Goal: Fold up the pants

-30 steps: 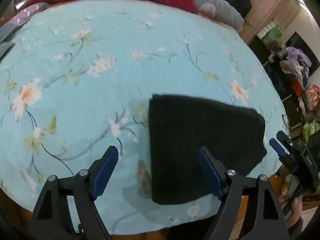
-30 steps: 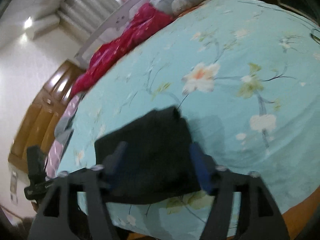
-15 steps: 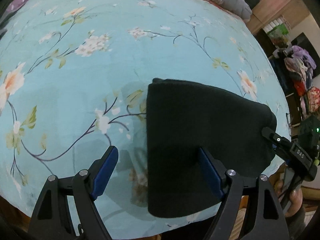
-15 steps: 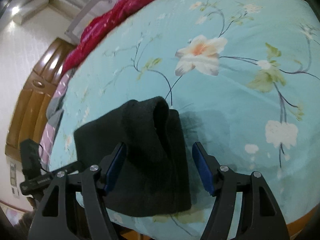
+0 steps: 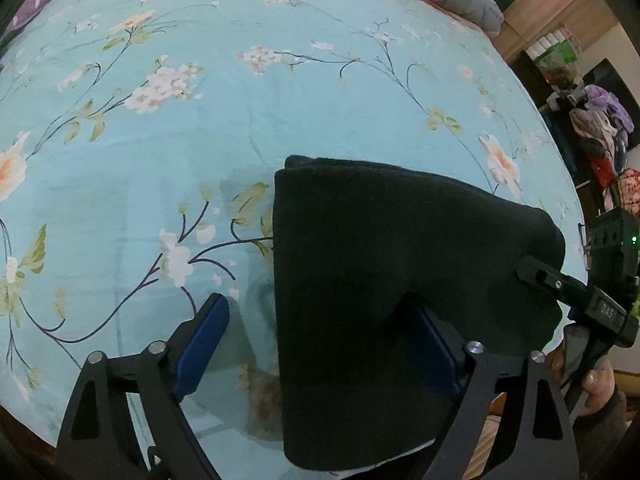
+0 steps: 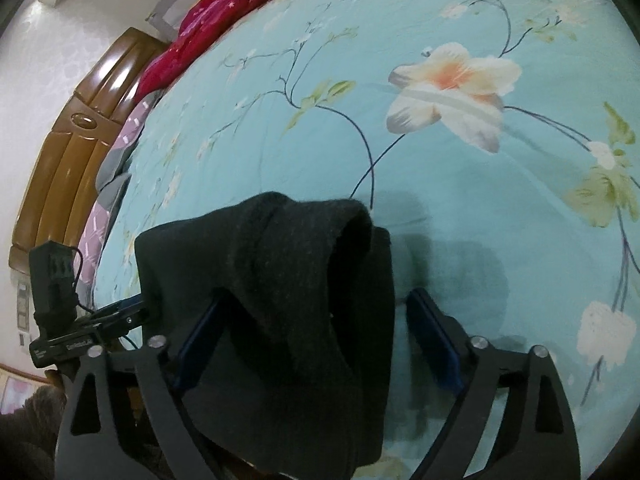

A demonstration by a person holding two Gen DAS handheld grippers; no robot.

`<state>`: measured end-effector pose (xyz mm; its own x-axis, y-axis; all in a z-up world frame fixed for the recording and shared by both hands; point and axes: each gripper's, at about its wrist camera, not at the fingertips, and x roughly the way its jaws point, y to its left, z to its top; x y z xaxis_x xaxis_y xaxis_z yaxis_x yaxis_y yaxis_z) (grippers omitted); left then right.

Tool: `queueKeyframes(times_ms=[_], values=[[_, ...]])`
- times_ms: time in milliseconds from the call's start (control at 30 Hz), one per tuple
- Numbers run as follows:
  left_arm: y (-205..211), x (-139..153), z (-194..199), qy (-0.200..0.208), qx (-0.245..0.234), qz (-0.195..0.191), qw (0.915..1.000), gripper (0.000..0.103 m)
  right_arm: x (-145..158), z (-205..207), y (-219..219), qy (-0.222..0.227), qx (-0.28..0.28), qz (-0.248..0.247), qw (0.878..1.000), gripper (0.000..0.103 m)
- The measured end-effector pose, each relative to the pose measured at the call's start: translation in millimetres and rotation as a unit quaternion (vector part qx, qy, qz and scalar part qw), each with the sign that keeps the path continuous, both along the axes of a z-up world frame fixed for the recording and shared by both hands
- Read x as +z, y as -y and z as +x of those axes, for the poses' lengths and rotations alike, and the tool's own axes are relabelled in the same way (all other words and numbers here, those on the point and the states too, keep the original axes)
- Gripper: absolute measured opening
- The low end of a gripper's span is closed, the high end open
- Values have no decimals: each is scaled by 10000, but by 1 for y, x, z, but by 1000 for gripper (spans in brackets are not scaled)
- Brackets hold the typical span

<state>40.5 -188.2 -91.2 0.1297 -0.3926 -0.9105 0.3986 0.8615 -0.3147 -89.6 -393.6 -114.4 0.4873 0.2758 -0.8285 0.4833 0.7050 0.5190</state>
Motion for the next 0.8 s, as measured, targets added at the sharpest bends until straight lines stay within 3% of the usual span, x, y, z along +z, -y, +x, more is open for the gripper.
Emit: queueKeyframes(times_ms=[200, 433, 633, 733, 800], values=[[7, -3, 0, 68, -33, 3, 10000, 93, 0, 3, -13, 131, 257, -237, 9993, 103], [8, -6, 1, 74, -40, -40, 10000, 94, 2, 3, -19, 82, 264, -451, 9986, 103], [-1, 2, 2, -5, -95, -54, 9999, 93, 8, 11, -22, -293, 122, -501, 9982, 103], [-11, 28, 1, 529, -193, -58, 9984, 90, 22, -1, -18, -339, -298, -560, 9974, 103], [-8, 50, 2, 990, -433, -131, 9941, 91, 33, -22, -15, -88, -770, -454, 9960, 103]])
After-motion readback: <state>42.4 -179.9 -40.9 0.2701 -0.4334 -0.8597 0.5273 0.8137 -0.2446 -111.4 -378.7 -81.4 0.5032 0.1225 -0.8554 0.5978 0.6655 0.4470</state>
